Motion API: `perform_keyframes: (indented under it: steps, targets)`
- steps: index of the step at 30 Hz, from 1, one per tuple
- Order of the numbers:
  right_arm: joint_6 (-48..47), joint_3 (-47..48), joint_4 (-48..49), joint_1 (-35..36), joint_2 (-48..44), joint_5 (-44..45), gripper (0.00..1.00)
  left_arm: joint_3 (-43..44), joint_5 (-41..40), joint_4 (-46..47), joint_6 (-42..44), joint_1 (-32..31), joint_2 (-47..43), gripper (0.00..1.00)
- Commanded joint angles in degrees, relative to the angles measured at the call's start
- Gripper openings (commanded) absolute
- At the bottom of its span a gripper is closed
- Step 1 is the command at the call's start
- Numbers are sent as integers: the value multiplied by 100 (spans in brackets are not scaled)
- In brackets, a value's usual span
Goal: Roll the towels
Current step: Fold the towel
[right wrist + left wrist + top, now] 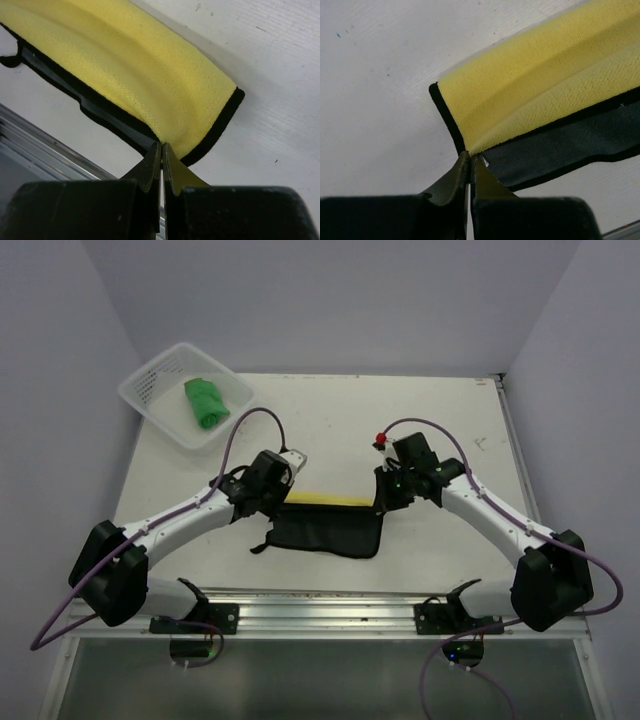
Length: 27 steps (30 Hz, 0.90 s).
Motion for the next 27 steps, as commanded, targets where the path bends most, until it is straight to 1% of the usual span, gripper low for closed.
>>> perform_keyframes:
  steps: [1, 7, 12, 17, 21, 27]
  targets:
    - [-191, -125, -218, 164, -219, -33, 0, -69, -166, -107, -123, 73, -164, 0]
    - [-174, -371, -236, 507, -334, 55, 0, 45, -473, -239, -290, 65, -182, 0]
    - [-147, -547, -367, 630, -352, 240, 0, -25, -386, -275, -326, 47, -252, 0]
    - [-94, -626, -350, 692, -246, 187, 0, -130, -201, -240, -404, -67, -235, 0]
    - [-24, -697, -332, 762, -176, 213, 0, -218, -350, -292, -667, -313, -182, 0]
    - [72, -872, -201, 797, -150, 161, 0, -403, -746, -310, -1168, -392, -357, 0]
